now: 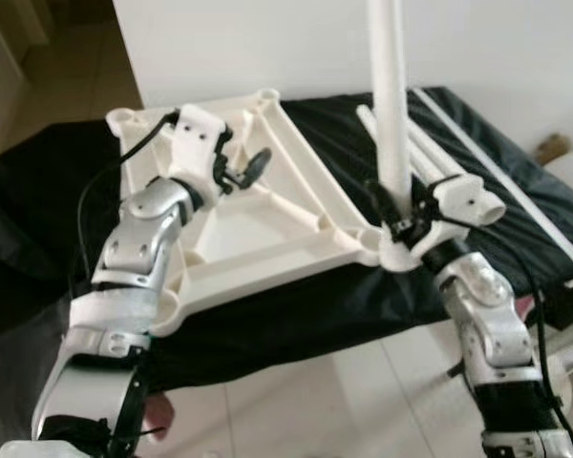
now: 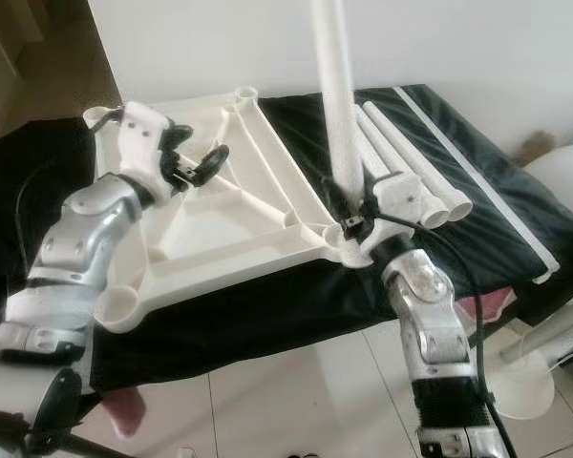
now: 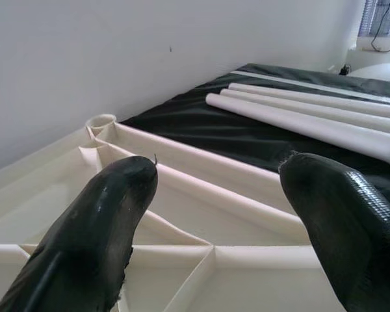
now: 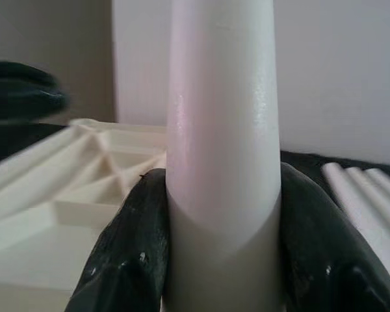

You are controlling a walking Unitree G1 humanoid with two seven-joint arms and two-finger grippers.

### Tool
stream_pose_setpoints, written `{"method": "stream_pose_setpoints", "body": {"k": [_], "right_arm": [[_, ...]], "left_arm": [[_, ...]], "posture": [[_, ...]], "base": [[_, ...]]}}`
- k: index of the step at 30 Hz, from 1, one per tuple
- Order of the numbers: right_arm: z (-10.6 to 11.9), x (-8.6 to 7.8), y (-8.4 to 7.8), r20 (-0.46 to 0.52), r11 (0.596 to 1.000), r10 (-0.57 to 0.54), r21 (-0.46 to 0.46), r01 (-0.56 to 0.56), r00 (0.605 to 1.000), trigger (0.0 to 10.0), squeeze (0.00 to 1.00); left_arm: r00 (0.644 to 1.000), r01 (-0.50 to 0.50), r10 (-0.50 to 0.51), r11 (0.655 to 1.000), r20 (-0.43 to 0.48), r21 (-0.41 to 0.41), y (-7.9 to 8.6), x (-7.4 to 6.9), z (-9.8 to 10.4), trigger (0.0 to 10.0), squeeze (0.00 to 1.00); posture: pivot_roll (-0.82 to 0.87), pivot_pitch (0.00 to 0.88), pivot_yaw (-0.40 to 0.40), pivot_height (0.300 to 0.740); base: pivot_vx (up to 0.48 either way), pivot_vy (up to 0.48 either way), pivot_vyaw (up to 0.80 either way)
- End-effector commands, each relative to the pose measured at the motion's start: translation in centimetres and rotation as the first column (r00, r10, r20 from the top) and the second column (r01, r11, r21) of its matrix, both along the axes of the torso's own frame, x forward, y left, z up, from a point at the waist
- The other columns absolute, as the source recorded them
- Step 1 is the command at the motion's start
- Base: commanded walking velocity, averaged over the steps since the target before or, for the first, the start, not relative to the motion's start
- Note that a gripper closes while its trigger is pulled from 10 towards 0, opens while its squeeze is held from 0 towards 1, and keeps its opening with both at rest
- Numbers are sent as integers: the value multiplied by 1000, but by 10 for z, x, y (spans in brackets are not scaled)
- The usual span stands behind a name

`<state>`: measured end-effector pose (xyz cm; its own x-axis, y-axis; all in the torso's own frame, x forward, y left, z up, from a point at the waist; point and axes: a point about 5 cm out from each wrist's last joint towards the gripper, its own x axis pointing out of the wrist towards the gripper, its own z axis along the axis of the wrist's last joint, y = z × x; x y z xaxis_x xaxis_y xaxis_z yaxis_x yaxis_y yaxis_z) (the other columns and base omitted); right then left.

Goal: Building children table

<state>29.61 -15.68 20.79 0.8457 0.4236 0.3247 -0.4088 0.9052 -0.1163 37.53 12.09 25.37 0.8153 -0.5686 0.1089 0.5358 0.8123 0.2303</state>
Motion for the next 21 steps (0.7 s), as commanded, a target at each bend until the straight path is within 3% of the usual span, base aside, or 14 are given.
{"method": "stream_pose_setpoints", "body": {"k": [1,5,8,9,10,21], "right_arm": [[4,-3,2,6,999,37,11,-37,999,10000,0],[5,-5,7,-12,996,84,16,-84,996,10000,0],[5,-7,15,-27,988,154,-8,-154,988,10000,0],[5,-7,15,-27,988,154,-8,-154,988,10000,0],[5,-6,15,-36,988,156,-9,-156,987,10000,0],[5,2,11,-58,995,91,-31,-93,994,10000,0]], "left_arm": [[1000,24,-23,999,-8,27,-7,2,1,10000,0],[998,56,-56,998,-2,24,-19,6,9,10000,0],[984,171,-171,985,42,3,-50,7,35,10000,0],[984,171,-171,985,42,3,-50,7,35,10000,0],[963,263,-261,965,62,-23,-68,2,51,10000,0],[895,444,-441,895,68,-51,-110,-16,75,10000,0]], "posture": [[-12,22,-13,740],[-15,20,-11,740],[-14,21,-10,740],[-14,21,-10,740],[-13,21,-7,740],[-25,29,19,740]], "base": [[0,0,0],[0,0,0],[0,0,0],[0,0,0],[0,0,0],[0,0,0]]}}
